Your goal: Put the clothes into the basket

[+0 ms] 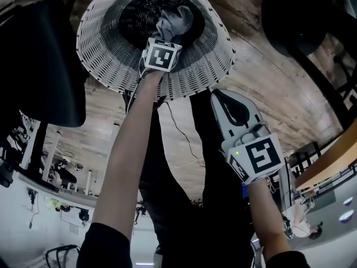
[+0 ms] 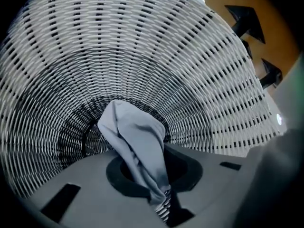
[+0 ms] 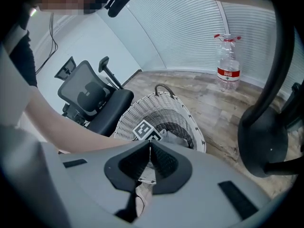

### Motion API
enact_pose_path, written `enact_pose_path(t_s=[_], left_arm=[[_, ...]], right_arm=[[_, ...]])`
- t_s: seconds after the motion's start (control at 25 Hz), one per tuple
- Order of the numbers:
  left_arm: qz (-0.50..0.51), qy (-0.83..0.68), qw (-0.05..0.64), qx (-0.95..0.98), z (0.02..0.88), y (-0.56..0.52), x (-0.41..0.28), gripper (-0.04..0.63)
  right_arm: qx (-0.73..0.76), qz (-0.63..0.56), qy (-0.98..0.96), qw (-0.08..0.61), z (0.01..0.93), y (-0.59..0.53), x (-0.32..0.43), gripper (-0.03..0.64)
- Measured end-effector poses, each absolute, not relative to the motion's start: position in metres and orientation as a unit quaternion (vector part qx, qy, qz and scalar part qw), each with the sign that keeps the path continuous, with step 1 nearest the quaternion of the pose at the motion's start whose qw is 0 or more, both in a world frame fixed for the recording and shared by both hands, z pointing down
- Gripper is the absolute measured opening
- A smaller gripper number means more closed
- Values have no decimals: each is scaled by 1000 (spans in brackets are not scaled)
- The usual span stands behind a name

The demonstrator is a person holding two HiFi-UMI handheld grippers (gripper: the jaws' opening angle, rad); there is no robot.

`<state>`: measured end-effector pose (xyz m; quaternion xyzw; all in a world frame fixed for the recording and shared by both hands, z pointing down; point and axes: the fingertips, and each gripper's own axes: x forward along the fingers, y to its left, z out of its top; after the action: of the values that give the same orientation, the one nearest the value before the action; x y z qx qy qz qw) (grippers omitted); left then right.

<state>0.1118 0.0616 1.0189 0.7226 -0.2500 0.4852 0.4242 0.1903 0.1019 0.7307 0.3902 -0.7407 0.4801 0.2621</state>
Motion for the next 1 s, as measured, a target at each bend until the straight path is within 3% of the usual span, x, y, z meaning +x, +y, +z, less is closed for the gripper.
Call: enact_pose_path(t_s=[0.48, 1.0], left_arm=[[524, -212, 449, 692, 1078, 79, 118, 74], [507, -235, 487, 672, 1049, 71, 103, 101]], right_arm=[[387, 488, -733, 272, 745, 110, 191, 17], [389, 499, -728, 265, 723, 114, 191, 18]])
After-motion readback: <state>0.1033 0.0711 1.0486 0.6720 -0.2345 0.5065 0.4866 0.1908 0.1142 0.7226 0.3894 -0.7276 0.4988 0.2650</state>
